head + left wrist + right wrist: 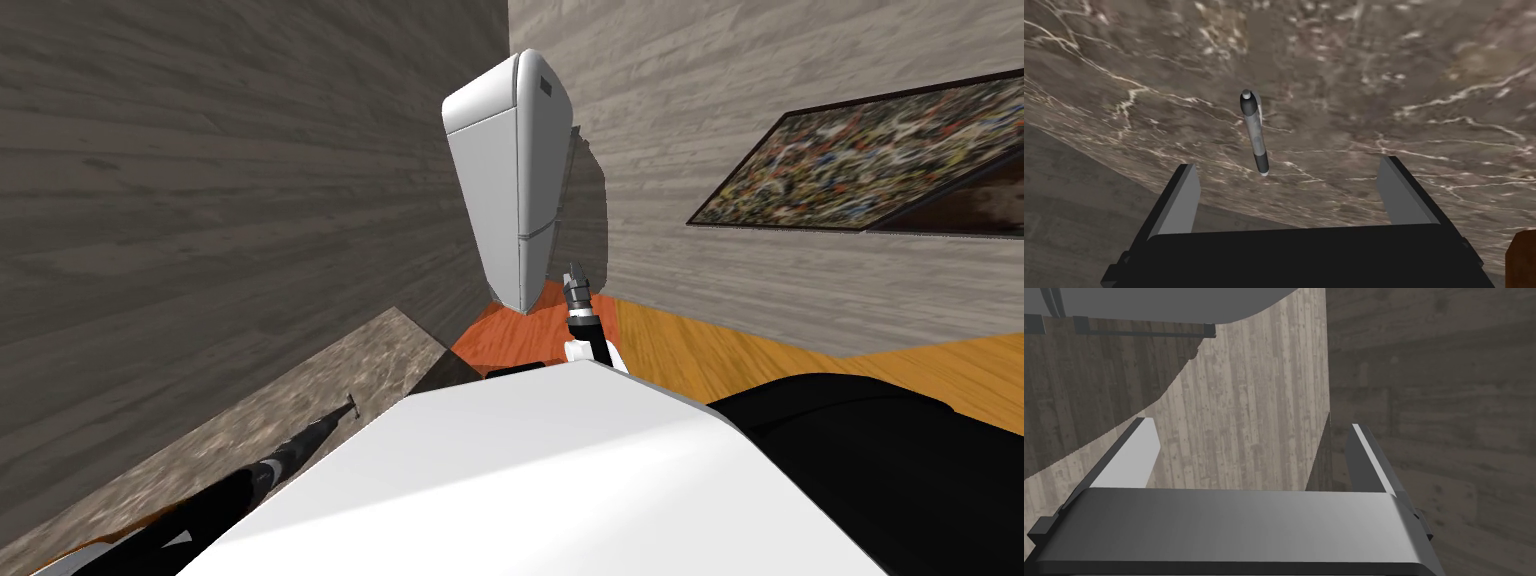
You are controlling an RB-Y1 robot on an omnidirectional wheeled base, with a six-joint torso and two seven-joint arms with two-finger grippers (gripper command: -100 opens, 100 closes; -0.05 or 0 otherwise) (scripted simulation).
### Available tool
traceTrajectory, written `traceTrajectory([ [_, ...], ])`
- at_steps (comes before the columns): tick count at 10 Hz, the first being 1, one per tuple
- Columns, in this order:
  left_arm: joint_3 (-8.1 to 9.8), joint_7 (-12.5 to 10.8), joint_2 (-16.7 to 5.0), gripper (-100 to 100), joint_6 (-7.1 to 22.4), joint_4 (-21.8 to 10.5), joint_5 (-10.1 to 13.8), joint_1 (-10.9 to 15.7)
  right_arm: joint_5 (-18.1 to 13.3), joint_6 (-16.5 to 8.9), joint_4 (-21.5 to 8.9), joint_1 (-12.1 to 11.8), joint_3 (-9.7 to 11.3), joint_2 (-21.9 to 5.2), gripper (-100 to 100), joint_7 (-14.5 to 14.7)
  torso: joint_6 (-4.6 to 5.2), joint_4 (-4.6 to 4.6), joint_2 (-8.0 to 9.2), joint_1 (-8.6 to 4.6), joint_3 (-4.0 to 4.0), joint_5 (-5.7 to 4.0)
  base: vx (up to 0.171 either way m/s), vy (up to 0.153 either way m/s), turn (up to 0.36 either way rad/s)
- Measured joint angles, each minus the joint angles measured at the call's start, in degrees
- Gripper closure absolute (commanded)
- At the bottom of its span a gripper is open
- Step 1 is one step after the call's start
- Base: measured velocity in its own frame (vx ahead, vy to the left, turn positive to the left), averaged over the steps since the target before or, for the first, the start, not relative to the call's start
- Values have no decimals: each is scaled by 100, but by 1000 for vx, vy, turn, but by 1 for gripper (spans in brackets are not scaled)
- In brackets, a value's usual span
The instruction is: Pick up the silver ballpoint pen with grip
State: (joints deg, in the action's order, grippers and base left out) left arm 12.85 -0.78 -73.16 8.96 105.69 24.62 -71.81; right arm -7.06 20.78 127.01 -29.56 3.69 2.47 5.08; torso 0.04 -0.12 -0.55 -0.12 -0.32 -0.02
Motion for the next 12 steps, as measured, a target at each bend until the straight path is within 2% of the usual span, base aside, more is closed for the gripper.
traceTrajectory([
  [2,84,-19,-155,-100,115,30,50,-269,0,0,0,0,0,0,0,0,-1,1,7,-1,4,-1,124,-18,-44],
  [6,83,-19,-497,-100,287,-88,133,-718,0,0,0,0,0,0,0,0,-1,1,8,-3,4,-1,106,-17,-28],
  [7,88,-18,-502,0,295,-87,134,-730,0,0,0,1,0,0,0,0,-2,5,29,1,15,0,10,-2,0],
  [8,88,-18,-502,-100,294,-87,134,-728,0,0,0,1,0,0,0,0,-3,10,45,4,25,1,-7,8,-140],
  [12,-314,-12,-178,-100,334,-387,46,-296,0,0,0,3,0,0,0,0,-2,17,73,17,42,4,-35,18,-141],
])
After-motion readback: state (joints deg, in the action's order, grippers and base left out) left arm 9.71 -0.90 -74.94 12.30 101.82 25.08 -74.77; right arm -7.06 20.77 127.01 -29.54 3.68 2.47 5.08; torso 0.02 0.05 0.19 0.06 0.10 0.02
